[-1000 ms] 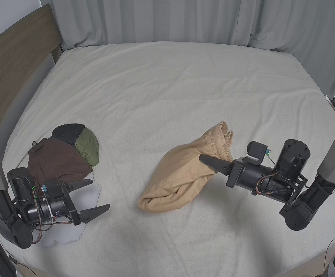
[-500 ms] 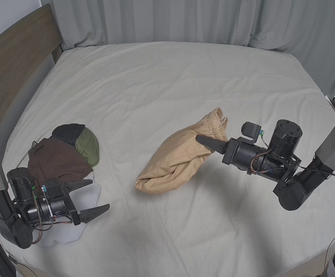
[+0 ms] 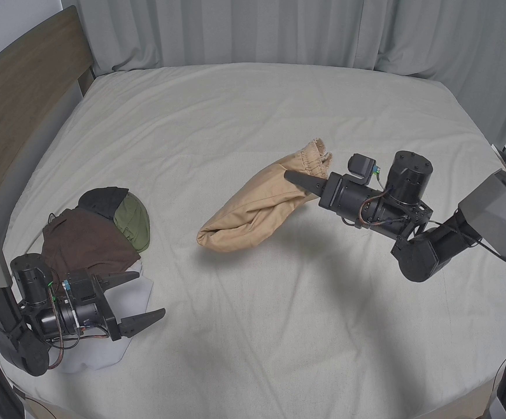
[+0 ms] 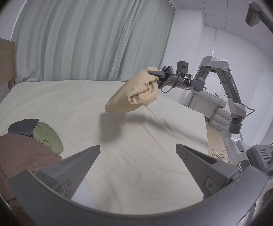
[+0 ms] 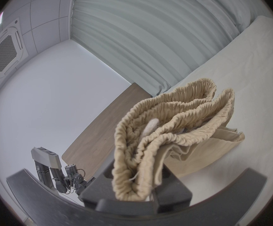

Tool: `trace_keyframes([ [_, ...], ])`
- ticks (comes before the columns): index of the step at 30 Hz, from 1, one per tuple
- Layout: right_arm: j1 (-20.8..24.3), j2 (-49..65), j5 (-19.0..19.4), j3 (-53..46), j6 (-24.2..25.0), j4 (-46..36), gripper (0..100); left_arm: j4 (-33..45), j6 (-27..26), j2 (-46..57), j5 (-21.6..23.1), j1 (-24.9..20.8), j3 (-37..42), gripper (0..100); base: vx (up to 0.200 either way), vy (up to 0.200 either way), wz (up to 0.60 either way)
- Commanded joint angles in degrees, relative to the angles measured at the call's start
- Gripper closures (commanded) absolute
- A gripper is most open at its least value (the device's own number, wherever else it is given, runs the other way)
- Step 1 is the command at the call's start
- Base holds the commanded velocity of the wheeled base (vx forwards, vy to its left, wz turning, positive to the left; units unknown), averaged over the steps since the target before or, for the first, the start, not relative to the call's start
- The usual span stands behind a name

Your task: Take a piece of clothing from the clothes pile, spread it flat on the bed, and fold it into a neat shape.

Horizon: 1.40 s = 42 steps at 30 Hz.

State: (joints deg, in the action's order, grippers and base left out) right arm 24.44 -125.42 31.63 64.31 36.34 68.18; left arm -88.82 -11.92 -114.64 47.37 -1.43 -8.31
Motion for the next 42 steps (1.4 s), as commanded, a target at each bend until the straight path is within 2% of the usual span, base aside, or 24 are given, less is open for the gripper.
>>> trace_keyframes([
  [1, -0.71, -4.84, 0.01, 6.89, 0.22, -2.97, 100, -0.04, -0.03, -0.23, 0.00, 0.02, -0.04, 0, 0.000, 0.000, 0.00],
  [6, -1.85, -8.53, 0.01, 15.41, 1.01, -8.33, 100, -0.04, 0.06, -0.50, 0.00, 0.20, -0.04, 0, 0.000, 0.000, 0.00],
  [14, -2.47, -13.19, -0.17, 26.40, 1.54, -12.46, 100, -0.04, -0.03, -0.67, 0.00, 0.20, -0.04, 0, 0.000, 0.000, 0.00],
  [22, -3.61, -17.58, -0.61, 32.02, 1.63, -15.18, 100, -0.04, 0.06, -1.02, 0.00, 0.11, 0.05, 0, 0.000, 0.000, 0.00],
  [28, -4.49, -21.54, -0.61, 30.97, 1.80, -14.13, 100, -0.04, 0.06, -1.11, 0.00, 0.20, 0.05, 0, 0.000, 0.000, 0.00],
  [34, -5.37, -20.04, -0.61, 24.90, 1.63, -13.25, 100, -0.04, 0.06, -1.11, 0.09, 0.20, 0.05, 0, 0.000, 0.000, 0.00],
  [42, -5.28, -18.81, -0.70, 14.53, 1.45, -8.15, 100, -0.04, 0.06, -0.94, 0.09, 0.20, 0.14, 0, 0.000, 0.000, 0.00],
])
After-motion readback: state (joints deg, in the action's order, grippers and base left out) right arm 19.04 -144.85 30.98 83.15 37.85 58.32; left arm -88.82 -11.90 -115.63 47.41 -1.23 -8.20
